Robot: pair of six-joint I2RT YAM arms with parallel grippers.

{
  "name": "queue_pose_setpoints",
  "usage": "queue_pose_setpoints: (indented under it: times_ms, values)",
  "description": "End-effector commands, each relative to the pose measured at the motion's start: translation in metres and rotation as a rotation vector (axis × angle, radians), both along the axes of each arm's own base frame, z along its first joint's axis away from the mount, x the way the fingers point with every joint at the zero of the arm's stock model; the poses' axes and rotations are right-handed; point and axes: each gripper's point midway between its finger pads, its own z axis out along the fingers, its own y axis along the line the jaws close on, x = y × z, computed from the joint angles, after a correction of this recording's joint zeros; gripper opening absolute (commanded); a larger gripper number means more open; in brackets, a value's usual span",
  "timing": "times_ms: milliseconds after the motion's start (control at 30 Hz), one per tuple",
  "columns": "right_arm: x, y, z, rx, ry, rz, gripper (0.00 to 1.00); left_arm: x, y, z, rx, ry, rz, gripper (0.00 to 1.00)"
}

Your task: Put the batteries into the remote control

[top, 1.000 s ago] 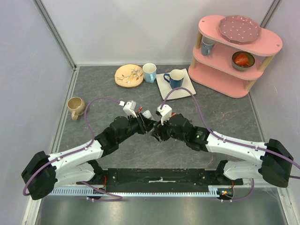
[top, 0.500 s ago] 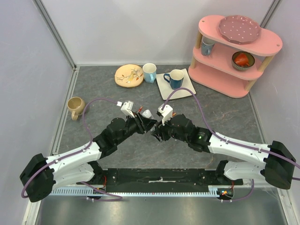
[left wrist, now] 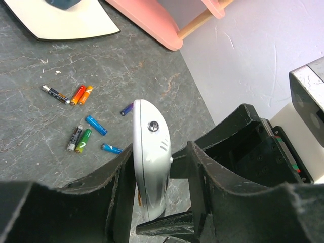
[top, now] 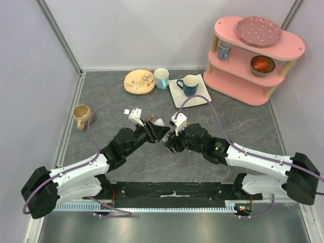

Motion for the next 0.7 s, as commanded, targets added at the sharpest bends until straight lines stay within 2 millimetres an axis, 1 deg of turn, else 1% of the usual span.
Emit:
queue_pose_setpoints:
  times_ms: [0, 67, 133, 233, 367, 400, 433, 467, 500, 533, 567, 600, 633, 667]
  values:
    - [-0.001, 0.001, 0.009, 0.013, -0.028, 0.024, 0.28, 0.004, 0.003, 0.022, -0.059, -0.064, 0.034, 0.47]
    - [-0.001, 0.001, 0.01, 0.015, -0.028, 0.026, 0.28, 0.005, 0.003, 0.02, -0.051, -0.065, 0.032, 0.45]
    - [-0.001, 0.001, 0.01, 0.013, -0.03, 0.027, 0.28, 0.005, 0.003, 0.018, -0.047, -0.064, 0.03, 0.4]
    - [-0.001, 0.002, 0.011, 0.014, -0.032, 0.031, 0.28, 0.004, 0.002, 0.017, -0.048, -0.066, 0.026, 0.28]
    - [-0.001, 0.002, 0.011, 0.01, -0.037, 0.032, 0.28, 0.004, -0.001, 0.016, -0.043, -0.068, 0.013, 0.18]
    - [-0.002, -0.001, 0.007, -0.01, -0.026, 0.033, 0.28, 0.004, -0.001, 0.016, -0.042, -0.069, 0.012, 0.14]
    - [-0.002, -0.002, 0.006, -0.013, -0.028, 0.031, 0.28, 0.004, -0.001, 0.016, -0.043, -0.07, 0.013, 0.1]
    - [-0.002, -0.003, 0.006, -0.016, -0.026, 0.026, 0.35, 0.004, -0.001, 0.015, -0.043, -0.07, 0.015, 0.08]
    - [0.001, -0.004, 0.007, -0.019, -0.029, 0.005, 0.46, 0.005, 0.0, 0.014, -0.048, -0.072, 0.019, 0.02]
    - [0.001, -0.006, 0.006, -0.024, -0.021, -0.006, 0.59, 0.006, 0.003, 0.01, -0.045, -0.069, 0.038, 0.02]
    - [0.002, -0.007, 0.008, -0.018, -0.018, -0.019, 0.75, 0.007, 0.005, 0.011, -0.06, -0.073, 0.052, 0.02]
    - [0.002, -0.008, 0.014, 0.005, -0.011, -0.036, 0.81, 0.009, 0.009, 0.011, -0.068, -0.078, 0.072, 0.02]
    - [0.002, -0.009, 0.016, 0.017, -0.008, -0.045, 0.84, 0.013, 0.017, 0.003, -0.06, -0.075, 0.12, 0.02]
    - [0.0, -0.008, 0.02, 0.034, -0.003, -0.043, 0.88, 0.016, 0.021, 0.006, -0.081, -0.093, 0.147, 0.02]
